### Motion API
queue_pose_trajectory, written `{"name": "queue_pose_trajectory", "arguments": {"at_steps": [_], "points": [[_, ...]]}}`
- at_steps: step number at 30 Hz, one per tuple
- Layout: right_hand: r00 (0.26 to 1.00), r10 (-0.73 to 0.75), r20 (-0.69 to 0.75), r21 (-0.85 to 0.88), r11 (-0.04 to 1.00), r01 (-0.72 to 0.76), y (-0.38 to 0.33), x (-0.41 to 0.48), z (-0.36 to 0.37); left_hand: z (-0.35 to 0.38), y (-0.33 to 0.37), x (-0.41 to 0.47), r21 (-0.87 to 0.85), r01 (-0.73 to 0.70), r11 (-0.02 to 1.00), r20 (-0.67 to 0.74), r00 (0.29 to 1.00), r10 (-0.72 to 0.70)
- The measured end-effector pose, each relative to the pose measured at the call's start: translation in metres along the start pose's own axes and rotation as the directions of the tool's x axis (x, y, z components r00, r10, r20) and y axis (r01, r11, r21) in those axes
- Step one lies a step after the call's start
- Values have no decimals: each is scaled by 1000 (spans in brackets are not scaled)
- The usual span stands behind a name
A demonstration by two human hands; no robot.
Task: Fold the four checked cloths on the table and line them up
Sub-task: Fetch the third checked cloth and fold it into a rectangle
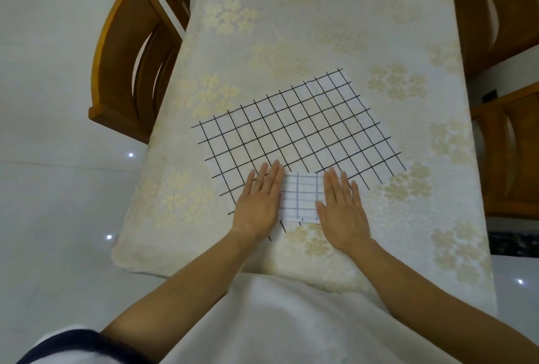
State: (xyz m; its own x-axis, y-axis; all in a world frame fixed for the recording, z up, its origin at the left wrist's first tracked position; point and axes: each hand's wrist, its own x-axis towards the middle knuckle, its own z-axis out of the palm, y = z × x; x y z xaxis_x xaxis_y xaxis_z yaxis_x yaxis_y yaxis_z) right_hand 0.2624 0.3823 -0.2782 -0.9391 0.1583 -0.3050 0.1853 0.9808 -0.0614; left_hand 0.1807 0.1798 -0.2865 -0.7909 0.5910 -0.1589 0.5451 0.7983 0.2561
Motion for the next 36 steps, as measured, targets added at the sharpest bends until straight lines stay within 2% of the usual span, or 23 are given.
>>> {"name": "queue_pose_trajectory", "arguments": {"at_steps": [2,5,9,13,18,22,24,27,33,36], "points": [[997,-71,-11,58,996,71,-25,8,-1,-1,18,7,-36,-72,997,21,997,73],[992,-111,64,88,991,105,-43,16,9,9,25,8,-50,-132,990,137,981,138],[991,-97,96,23,995,95,-11,9,14,14,-3,-5,11,-71,997,121,990,70],[997,-17,79,45,999,14,17,0,16,8,-14,-11,55,-41,998,122,992,34],[995,-13,104,28,1000,10,26,-1,19,8,-21,-18,20,-7,1000,140,990,4],[999,29,-13,29,999,-29,6,0,10,3,-15,-14,-15,6,1000,155,988,-3],[998,-17,-67,51,998,20,-16,9,4,-2,-1,-4,-56,-45,997,121,991,52],[997,-73,-13,50,996,73,-38,14,13,4,21,4,-76,-134,988,159,977,144],[995,-25,94,5,1000,25,-6,8,20,9,5,-4,6,-37,999,192,981,36],[999,-17,43,16,1000,16,5,8,18,6,-1,-1,-25,-46,999,210,977,50]]}}
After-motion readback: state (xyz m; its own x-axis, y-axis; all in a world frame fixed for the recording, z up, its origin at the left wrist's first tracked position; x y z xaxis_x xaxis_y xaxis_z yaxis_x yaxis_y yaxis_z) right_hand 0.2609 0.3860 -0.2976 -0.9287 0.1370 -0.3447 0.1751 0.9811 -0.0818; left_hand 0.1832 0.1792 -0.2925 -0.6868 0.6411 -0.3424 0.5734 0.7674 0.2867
